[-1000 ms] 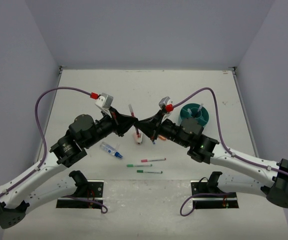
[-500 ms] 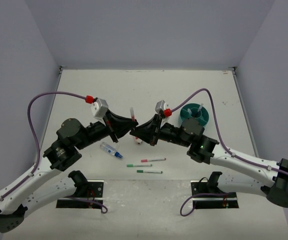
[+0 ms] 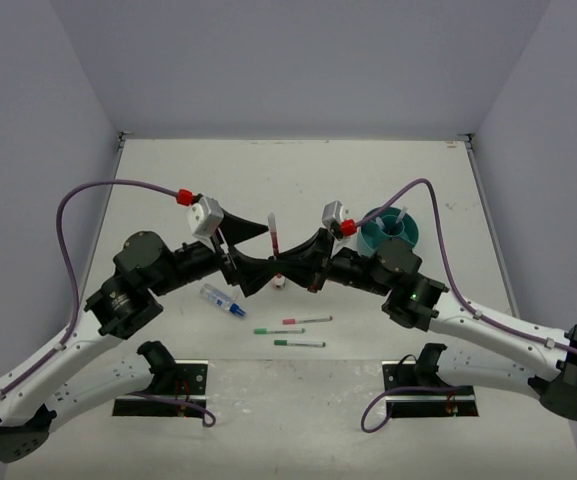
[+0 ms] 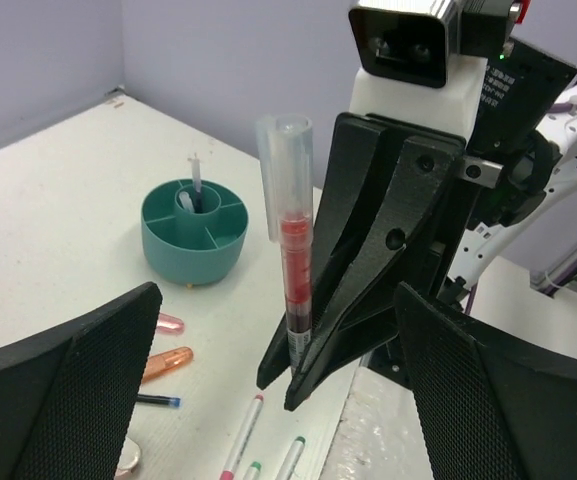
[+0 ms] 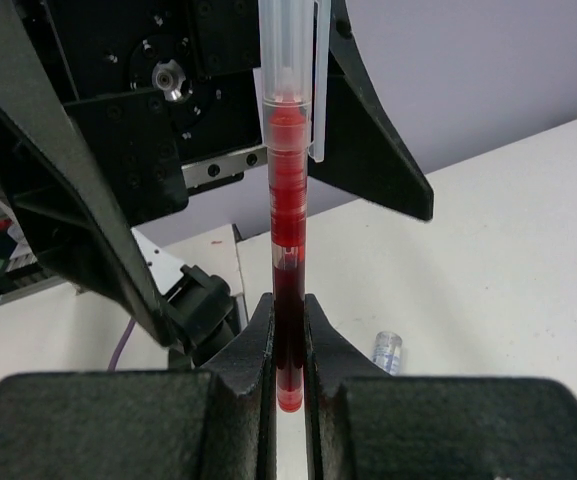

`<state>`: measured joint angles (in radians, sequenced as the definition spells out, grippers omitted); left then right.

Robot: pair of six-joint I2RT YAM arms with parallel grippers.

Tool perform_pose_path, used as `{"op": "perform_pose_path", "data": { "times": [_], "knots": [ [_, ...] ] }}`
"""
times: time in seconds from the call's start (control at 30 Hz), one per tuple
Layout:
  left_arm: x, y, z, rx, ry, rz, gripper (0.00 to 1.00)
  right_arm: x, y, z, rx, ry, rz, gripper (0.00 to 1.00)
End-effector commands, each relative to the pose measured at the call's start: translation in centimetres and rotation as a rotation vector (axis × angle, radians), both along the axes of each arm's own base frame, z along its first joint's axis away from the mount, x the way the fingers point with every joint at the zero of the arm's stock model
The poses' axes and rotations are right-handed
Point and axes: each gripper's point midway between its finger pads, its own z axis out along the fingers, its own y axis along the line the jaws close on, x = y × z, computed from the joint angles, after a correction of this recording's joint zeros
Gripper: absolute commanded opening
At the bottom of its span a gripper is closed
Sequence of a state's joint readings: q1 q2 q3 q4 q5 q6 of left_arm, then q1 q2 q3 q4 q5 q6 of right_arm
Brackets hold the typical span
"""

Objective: Sort the stationery into containers
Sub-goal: Close the pen cap on the pen.

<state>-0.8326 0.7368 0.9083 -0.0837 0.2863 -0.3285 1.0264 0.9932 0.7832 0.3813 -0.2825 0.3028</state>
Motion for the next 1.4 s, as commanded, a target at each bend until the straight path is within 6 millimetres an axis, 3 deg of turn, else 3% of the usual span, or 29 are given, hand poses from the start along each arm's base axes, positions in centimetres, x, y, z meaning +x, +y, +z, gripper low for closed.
{"op": "perform_pose_path", "data": {
  "times": [0.0, 0.17, 0.3, 0.47, 0.63, 0.83, 1.0, 1.1, 1.23, 1.37],
  "knots": [
    [-0.6, 1.4, 3.8, -0.026, -0.105, 0.026, 1.00, -0.3, -0.5, 0.9, 0.020, -0.050, 0.003, 0.00],
    [-1.4, 2.3, 7.2, -0.105, -0.151, 0.032, 1.00, -0.7, -0.6, 0.4, -0.001, -0.050, 0.024, 0.04],
    [-0.3, 1.9, 8.7, -0.145, -0.111, 0.065, 0.94, -0.8, -1.0, 0.6, 0.009, -0.045, 0.016, 0.00],
    [0.9, 0.6, 8.3, -0.129, -0.065, 0.064, 0.81, -0.9, -1.2, 0.8, 0.007, -0.041, 0.013, 0.00],
    [1.3, 0.1, 8.3, -0.134, -0.062, 0.063, 0.59, -1.1, -1.3, 0.7, 0.001, -0.034, 0.022, 0.00],
    [0.2, -0.8, 8.3, -0.139, -0.073, -0.021, 0.56, -0.8, -1.2, 0.5, -0.012, -0.022, 0.010, 0.00],
    [0.1, -1.5, 7.8, -0.139, -0.075, -0.052, 0.42, -0.8, -1.3, 0.9, -0.004, -0.024, 0.007, 0.00],
    [0.3, -1.7, 7.0, -0.126, -0.060, -0.053, 0.39, -0.9, -1.4, 1.1, -0.002, -0.030, 0.008, 0.00],
    [0.5, -2.2, 6.3, -0.117, -0.045, -0.061, 0.16, -1.0, -1.4, 1.4, 0.000, -0.030, 0.010, 0.00],
    [0.5, -2.5, 5.8, -0.109, -0.034, -0.071, 0.09, -1.0, -1.5, 1.8, 0.008, -0.033, 0.008, 0.00]
  ]
}}
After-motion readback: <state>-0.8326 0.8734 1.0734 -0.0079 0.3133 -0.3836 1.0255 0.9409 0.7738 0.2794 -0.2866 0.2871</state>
